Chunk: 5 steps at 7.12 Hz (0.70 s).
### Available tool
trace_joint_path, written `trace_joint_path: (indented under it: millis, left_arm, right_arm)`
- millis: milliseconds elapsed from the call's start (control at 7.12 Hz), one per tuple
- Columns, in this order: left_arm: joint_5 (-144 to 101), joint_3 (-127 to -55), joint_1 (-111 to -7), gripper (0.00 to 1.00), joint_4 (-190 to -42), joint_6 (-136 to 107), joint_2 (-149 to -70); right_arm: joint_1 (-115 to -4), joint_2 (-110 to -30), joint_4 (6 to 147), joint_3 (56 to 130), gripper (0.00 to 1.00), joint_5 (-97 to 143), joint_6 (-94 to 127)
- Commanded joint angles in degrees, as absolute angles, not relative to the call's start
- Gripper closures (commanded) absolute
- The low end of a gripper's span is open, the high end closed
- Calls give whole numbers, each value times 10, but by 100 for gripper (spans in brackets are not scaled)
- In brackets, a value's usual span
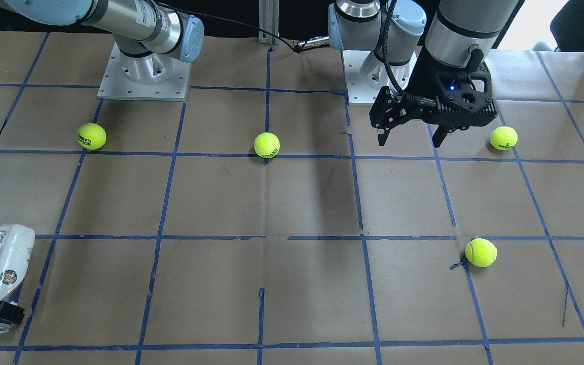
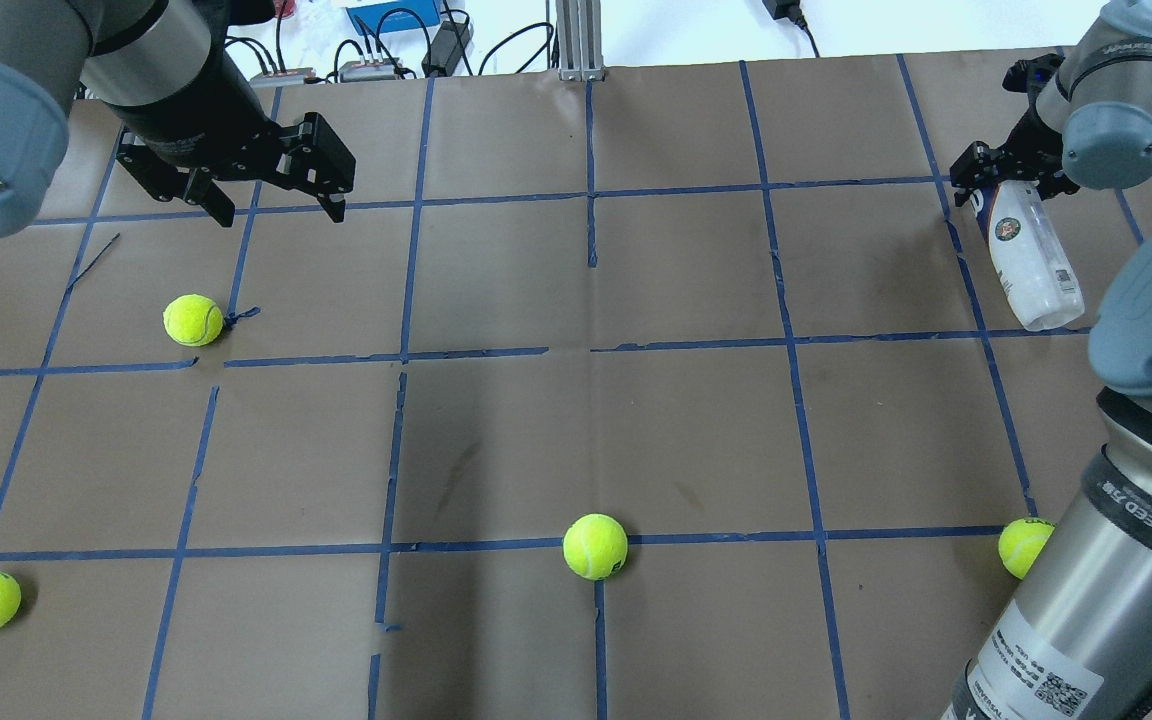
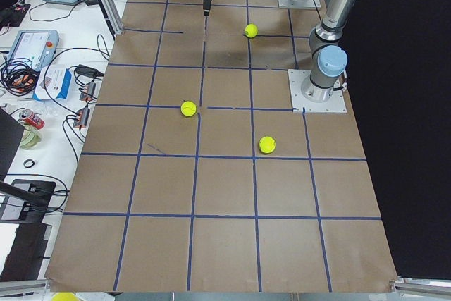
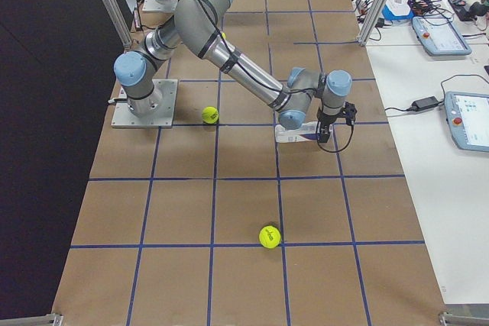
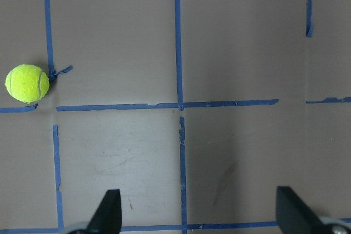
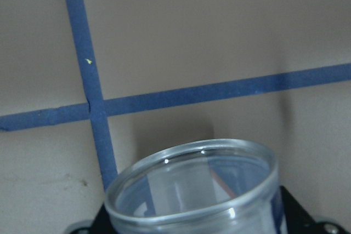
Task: Lift up tennis ball bucket
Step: 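Lower the right gripper onto the white Wilson can and grasp it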
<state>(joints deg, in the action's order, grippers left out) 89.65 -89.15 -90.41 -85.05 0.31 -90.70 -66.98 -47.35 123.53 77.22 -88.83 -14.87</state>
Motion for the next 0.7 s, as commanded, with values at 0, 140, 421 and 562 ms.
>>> trace_joint_path:
  millis: [0,140,421,562]
  left_arm:
    - [896,-891,-904,0,-851,4,-906]
    - [896,-890,-904,0,-851,4,-907]
    - [896,-889,-903,0,-851,3,-907]
    - [896,-888,-904,0,-851,3,-907]
  right_arm:
    - [-670,-482,1240,771,48,-890,-158]
    - [-670,-486,1237,772,53,-889,-159]
    - [-695,-512,1218,785,53,-890,-160]
    - [-721,-533,1216,796,54,-889,-171]
